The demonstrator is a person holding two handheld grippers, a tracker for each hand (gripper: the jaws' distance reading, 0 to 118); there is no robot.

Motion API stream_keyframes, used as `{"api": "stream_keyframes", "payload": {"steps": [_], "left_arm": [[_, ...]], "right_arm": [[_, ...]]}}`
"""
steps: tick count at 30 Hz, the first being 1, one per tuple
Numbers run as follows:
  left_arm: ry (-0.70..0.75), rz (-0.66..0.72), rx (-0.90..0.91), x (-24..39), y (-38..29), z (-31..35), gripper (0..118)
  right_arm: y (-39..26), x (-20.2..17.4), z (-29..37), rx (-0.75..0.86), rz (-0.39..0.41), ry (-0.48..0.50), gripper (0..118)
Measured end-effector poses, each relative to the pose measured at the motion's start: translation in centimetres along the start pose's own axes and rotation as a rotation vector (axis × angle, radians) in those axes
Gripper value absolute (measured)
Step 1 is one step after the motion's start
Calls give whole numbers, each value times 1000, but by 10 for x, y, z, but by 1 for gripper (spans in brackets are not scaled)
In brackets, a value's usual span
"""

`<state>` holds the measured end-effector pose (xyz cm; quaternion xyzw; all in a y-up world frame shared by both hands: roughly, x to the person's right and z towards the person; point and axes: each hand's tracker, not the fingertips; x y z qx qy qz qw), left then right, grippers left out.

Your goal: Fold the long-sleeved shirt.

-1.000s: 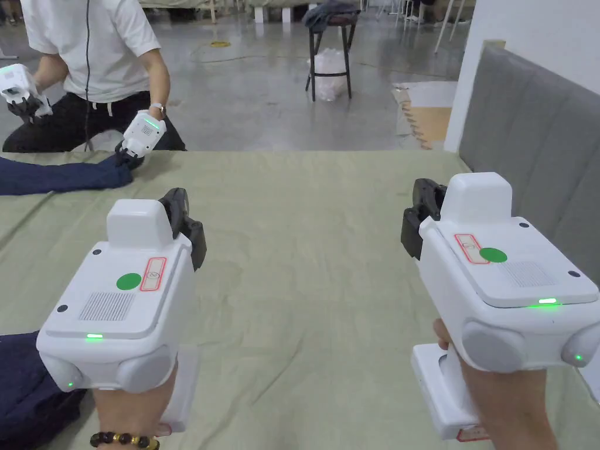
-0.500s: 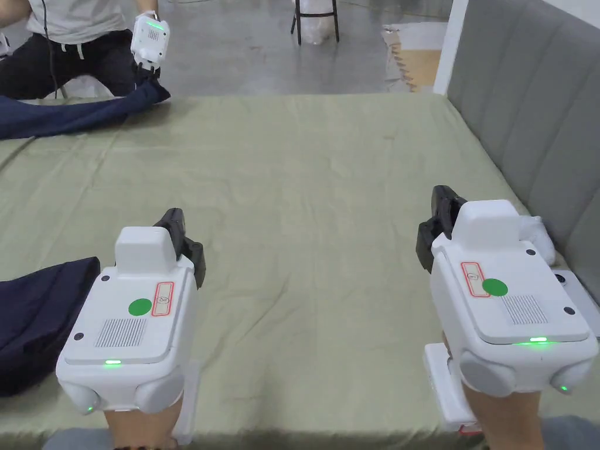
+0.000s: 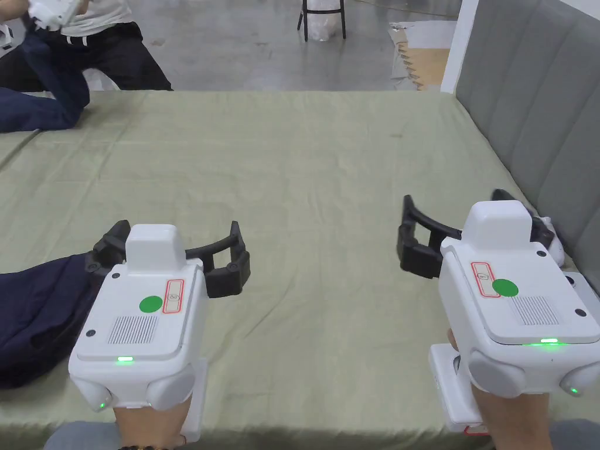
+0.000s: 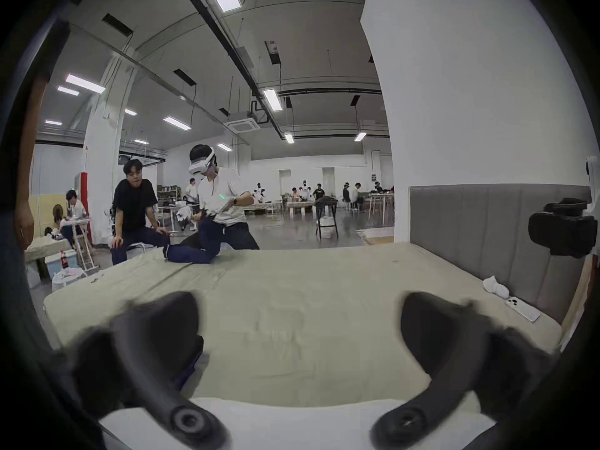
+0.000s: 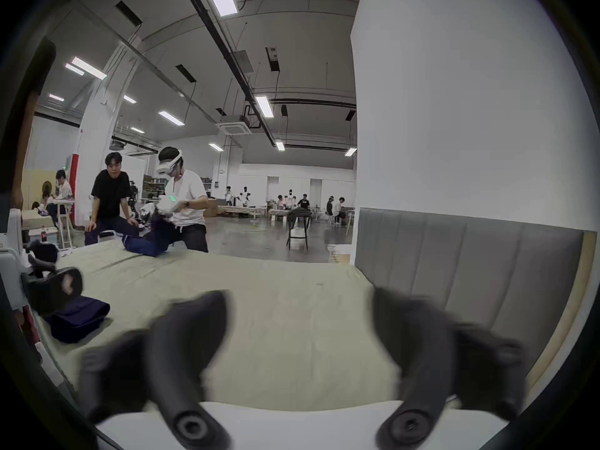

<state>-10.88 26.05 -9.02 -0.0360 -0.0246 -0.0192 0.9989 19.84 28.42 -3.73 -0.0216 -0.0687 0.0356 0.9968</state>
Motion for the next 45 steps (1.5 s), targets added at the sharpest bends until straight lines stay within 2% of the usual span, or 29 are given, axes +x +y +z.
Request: {"api": "stream_keyframes", "payload": {"steps": [2, 3, 4, 12, 22, 45], "left_arm": [[-11, -13, 29, -1, 0, 4, 111], [-17, -20, 29, -2, 1, 5, 111], [-16, -25, 24, -2, 2, 4, 111], [-1, -41, 7, 1, 6, -1, 111], [-15, -44, 17, 5, 11, 0, 111], [-25, -26, -1, 6, 7, -1, 111]], "right_arm": [[-2, 2, 2, 69, 18, -6, 118], [-2, 2, 1, 62, 44, -44, 118], [-1, 0, 0, 52, 48, -34, 118], [2, 1, 1, 43, 8, 29, 118], [5, 3, 2, 37, -10, 10, 118], [5, 0, 0, 27, 8, 1, 118]]}}
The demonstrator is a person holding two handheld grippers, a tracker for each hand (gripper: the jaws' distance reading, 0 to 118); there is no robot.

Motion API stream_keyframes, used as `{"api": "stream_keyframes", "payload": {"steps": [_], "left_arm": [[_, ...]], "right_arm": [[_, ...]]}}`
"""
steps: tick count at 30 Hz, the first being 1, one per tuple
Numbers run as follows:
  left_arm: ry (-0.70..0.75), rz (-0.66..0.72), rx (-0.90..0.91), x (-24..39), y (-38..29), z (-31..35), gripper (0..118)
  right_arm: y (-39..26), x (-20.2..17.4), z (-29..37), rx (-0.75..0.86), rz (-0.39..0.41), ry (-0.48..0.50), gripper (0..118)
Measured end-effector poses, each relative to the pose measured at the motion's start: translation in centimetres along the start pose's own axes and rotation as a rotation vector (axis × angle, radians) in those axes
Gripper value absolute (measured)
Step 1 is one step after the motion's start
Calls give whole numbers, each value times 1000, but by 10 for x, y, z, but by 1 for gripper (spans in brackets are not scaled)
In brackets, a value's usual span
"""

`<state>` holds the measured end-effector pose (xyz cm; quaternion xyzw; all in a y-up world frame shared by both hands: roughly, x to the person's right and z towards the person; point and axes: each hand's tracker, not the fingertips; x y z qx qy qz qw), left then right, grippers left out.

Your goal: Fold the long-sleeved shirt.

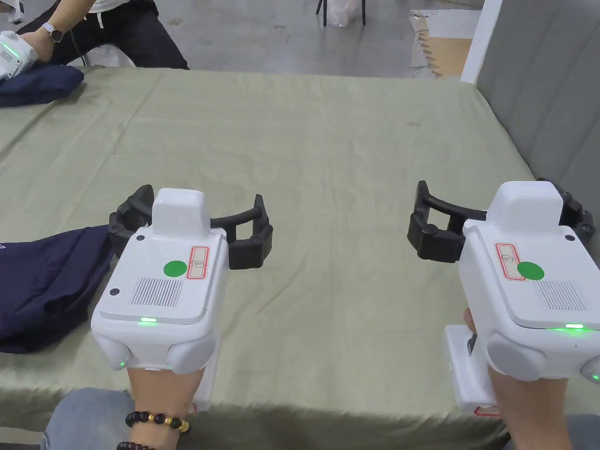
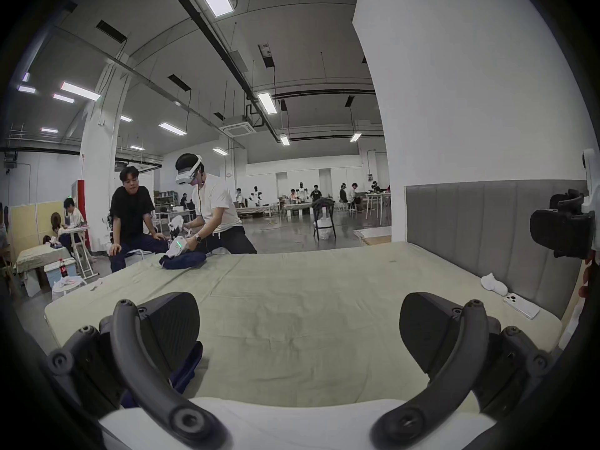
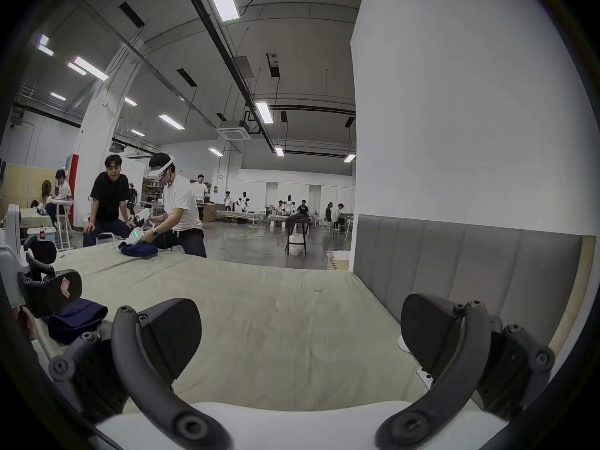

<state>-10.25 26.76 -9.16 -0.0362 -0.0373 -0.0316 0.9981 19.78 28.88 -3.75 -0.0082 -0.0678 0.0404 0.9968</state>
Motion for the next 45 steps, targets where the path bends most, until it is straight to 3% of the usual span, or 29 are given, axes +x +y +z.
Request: {"api": "stream_keyframes", "payload": {"steps": [10, 21, 45], "left_arm": [[13, 21, 0, -1, 3, 0, 111], [-10, 39, 10, 3, 0, 4, 111], [-20, 15, 12, 5, 1, 8, 111]], "right_arm": [[2, 0, 1, -7, -18, -37, 118], [0, 3, 3, -14, -31, -4, 118], [2, 1, 3, -39, -43, -27, 118]]}}
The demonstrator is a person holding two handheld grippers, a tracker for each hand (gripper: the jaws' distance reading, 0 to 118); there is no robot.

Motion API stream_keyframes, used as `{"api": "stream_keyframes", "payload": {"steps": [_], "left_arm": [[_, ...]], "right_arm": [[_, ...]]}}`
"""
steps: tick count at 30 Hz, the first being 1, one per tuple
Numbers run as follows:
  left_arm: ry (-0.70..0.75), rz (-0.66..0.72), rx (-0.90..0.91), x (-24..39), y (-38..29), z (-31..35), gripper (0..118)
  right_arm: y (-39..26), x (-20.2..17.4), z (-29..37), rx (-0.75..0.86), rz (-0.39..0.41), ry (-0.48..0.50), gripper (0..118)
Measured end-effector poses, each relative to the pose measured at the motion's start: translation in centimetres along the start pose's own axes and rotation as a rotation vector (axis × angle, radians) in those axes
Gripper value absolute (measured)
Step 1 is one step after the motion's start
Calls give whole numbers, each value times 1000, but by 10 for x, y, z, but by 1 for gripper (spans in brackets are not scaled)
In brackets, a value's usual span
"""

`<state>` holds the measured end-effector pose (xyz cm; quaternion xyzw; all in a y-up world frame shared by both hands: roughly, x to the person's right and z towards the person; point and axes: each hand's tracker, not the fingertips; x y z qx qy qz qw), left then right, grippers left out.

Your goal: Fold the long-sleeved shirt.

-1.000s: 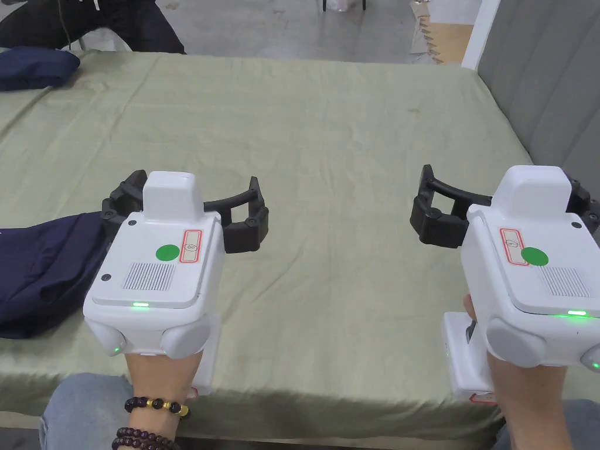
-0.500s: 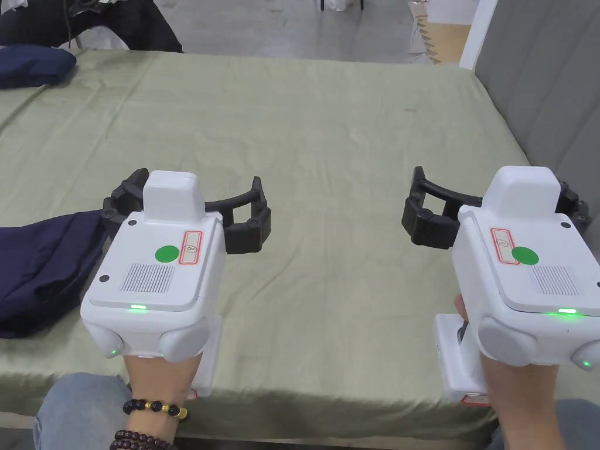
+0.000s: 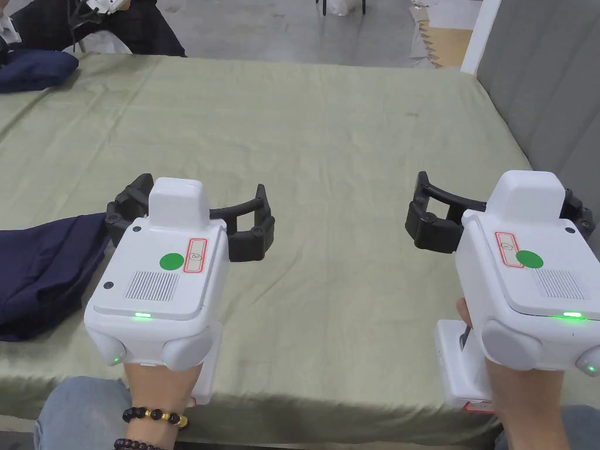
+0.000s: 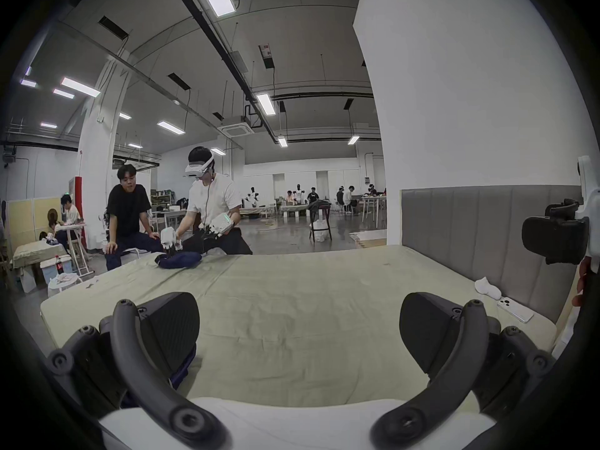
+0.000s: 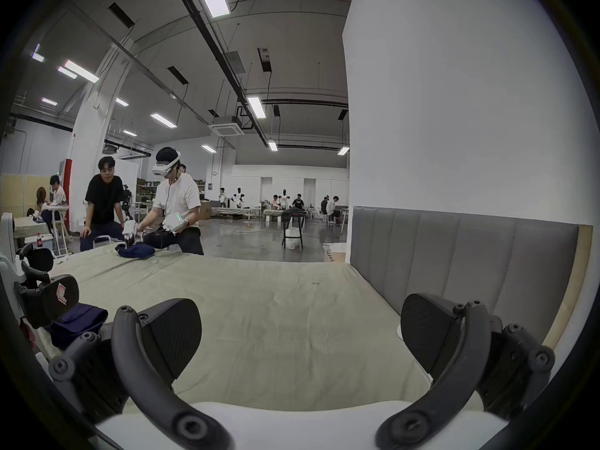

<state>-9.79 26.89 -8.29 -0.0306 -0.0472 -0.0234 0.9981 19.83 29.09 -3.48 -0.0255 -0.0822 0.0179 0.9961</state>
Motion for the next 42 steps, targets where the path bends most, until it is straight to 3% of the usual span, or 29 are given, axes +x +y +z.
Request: {"api": "stream_keyframes", "payload": {"steps": [8, 12, 16, 28, 35, 39, 42], "left_arm": [[5, 3, 7, 0, 1, 2, 111], [4, 4, 5, -1, 1, 2, 111], [7, 4, -1, -1, 0, 1, 111], [-3, 8, 8, 0, 1, 2, 111], [-3, 9, 4, 0, 1, 2, 111], [-4, 15, 1, 0, 0, 2, 111], [2, 13, -2, -1, -1, 2, 111]], "right_arm": [[3, -3, -4, -31, 4, 3, 118], [13, 2, -1, -166, -91, 97, 118], [22, 4, -3, -237, -167, 81, 118], [22, 6, -7, -221, -157, 6, 118], [18, 4, -7, -214, -99, -6, 118], [17, 1, -12, -224, -63, -72, 118], [13, 3, -10, -233, -91, -80, 118]]}}
